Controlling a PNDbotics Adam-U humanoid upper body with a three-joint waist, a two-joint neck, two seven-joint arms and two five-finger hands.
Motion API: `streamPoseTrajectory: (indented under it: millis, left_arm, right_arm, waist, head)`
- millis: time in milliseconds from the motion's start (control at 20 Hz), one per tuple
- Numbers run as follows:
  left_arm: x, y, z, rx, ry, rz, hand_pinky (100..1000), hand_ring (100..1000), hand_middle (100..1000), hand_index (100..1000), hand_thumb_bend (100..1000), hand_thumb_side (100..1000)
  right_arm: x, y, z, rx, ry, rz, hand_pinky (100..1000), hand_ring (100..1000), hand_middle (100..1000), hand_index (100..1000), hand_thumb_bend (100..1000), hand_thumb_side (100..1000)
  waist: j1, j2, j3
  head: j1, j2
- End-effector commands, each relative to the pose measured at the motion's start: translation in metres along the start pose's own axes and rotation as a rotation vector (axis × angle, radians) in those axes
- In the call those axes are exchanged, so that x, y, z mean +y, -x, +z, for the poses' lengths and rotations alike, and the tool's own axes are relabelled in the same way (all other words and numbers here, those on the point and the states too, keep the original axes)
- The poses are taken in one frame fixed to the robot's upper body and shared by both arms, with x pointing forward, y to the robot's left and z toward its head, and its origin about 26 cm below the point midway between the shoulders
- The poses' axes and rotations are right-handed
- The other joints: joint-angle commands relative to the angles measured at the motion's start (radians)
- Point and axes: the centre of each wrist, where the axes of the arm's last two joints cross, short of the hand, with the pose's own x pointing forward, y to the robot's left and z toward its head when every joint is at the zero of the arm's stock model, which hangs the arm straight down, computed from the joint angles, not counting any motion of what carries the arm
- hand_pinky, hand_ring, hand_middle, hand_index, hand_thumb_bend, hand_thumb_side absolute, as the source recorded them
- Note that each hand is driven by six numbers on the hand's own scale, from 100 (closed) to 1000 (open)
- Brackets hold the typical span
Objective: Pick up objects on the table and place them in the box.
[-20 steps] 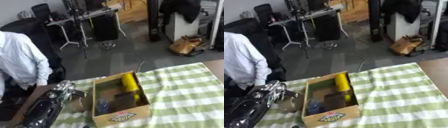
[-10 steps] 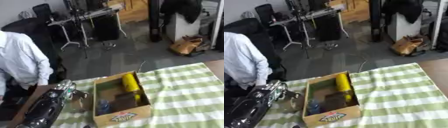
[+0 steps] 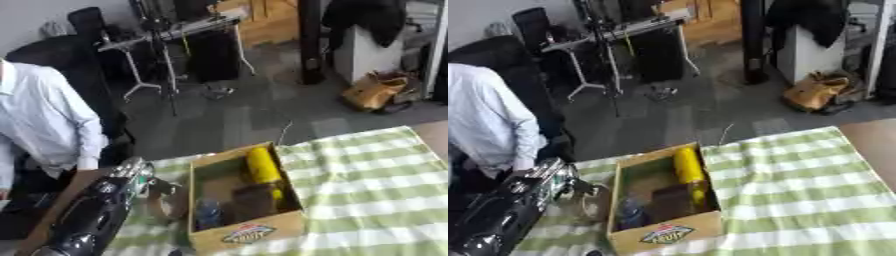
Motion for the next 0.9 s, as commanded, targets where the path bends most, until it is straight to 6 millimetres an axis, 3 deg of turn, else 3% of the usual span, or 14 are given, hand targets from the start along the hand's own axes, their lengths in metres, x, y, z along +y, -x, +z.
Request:
streamPoseTrajectory:
  millis: [50, 250, 300, 350, 700, 900]
  left_arm:
    - [0.027, 0.008, 0.015, 0.079, 0.079, 0.143, 294, 225, 117, 381, 100, 863]
    - [0.032, 0.008, 0.019, 0.076, 0.066, 0.152, 285, 220, 114, 379, 100, 856]
    - [0.033, 0.008, 0.021, 0.078, 0.060, 0.152, 284, 220, 115, 379, 100, 893]
    - [0.035, 0.009, 0.022, 0.081, 0.052, 0.154, 284, 220, 114, 379, 100, 857]
    - [0.048, 0.010, 0.030, 0.125, -0.011, 0.126, 287, 220, 114, 381, 100, 863]
    - [0.051, 0.011, 0.030, 0.197, -0.062, 0.058, 324, 223, 117, 387, 100, 870]
  right_arm:
    - [-0.003, -0.002, -0.008, -0.031, 0.007, -0.005, 751, 993, 883, 879, 100, 1000]
    - [-0.003, -0.002, -0.008, -0.031, 0.008, -0.006, 751, 994, 883, 879, 100, 1000]
    - [-0.003, -0.002, -0.008, -0.031, 0.007, -0.007, 752, 993, 883, 879, 100, 1000]
    - [-0.003, -0.002, -0.008, -0.030, 0.007, -0.006, 752, 993, 883, 879, 100, 1000]
    - [-0.003, -0.002, -0.008, -0.029, 0.003, -0.005, 752, 994, 883, 879, 100, 1000]
    - [-0.003, -0.002, -0.008, -0.029, -0.002, -0.007, 752, 994, 883, 879, 100, 1000]
  waist:
    - [-0.013, -0.018, -0.001]
    - [-0.013, -0.017, -0.003]
    - [-0.014, -0.017, -0.004]
    - [-0.014, -0.017, -0.004]
    - [-0.011, -0.021, -0.007]
    - [-0.007, -0.024, -0.005]
  head:
    - [0.006, 0.010]
    - [0.008, 0.009]
    - [0.008, 0.009]
    - [0.008, 0.010]
    - [0.012, 0.011]
    - [0.014, 0.012]
